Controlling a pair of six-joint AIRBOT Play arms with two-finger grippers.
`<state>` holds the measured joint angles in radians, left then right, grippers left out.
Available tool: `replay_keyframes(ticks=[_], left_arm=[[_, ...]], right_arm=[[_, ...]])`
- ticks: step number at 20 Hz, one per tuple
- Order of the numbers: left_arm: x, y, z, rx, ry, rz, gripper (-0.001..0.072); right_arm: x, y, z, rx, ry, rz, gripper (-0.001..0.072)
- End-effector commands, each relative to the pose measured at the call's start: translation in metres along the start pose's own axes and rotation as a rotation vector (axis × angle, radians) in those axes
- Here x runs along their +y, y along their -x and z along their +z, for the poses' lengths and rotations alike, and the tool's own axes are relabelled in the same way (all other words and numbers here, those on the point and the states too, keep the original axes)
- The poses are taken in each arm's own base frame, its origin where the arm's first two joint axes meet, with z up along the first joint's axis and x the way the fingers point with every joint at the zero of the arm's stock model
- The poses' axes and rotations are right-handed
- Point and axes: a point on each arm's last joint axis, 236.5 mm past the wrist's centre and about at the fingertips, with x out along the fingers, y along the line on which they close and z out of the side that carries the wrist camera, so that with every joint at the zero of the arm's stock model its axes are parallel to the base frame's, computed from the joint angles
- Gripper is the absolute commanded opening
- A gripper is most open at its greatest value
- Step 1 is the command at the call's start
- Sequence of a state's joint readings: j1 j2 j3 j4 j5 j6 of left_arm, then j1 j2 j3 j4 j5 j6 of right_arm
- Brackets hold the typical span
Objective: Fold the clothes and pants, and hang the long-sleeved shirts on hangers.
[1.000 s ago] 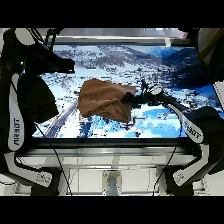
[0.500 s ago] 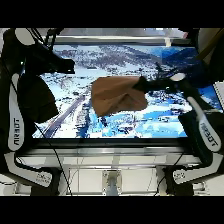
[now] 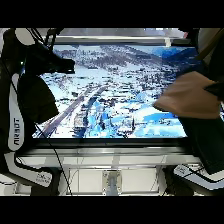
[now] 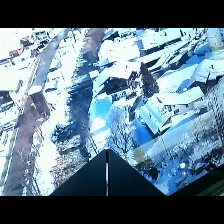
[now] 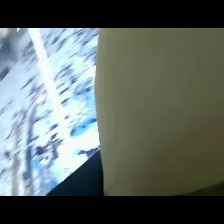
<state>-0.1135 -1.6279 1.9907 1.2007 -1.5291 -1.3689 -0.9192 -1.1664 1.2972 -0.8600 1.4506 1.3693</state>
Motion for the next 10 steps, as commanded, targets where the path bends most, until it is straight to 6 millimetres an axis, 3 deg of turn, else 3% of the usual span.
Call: replay_keyframes(ticks=[1,4,8,10], left_arm=[[0.0,0.0,0.0,-0.002,0.007,0.0,0.0011],[0.0,0.0,0.0,-0.001,0.019,0.001,0.0011],[0.0,0.0,0.0,-0.002,0.026,0.0,0.0011],[0.0,0.0,0.0,-0.002,0.056,0.0,0.0011]], right_arm=[[-0.103,0.093,-0.034,-0.054,-0.184,-0.278,0.0013],[-0.16,0.138,-0.054,-0.156,-0.383,-0.369,0.0014],[-0.238,0.152,-0.127,0.005,-0.519,-0.66,0.0018],[-0.266,0.158,-0.141,0.023,-0.516,-0.773,0.0031]])
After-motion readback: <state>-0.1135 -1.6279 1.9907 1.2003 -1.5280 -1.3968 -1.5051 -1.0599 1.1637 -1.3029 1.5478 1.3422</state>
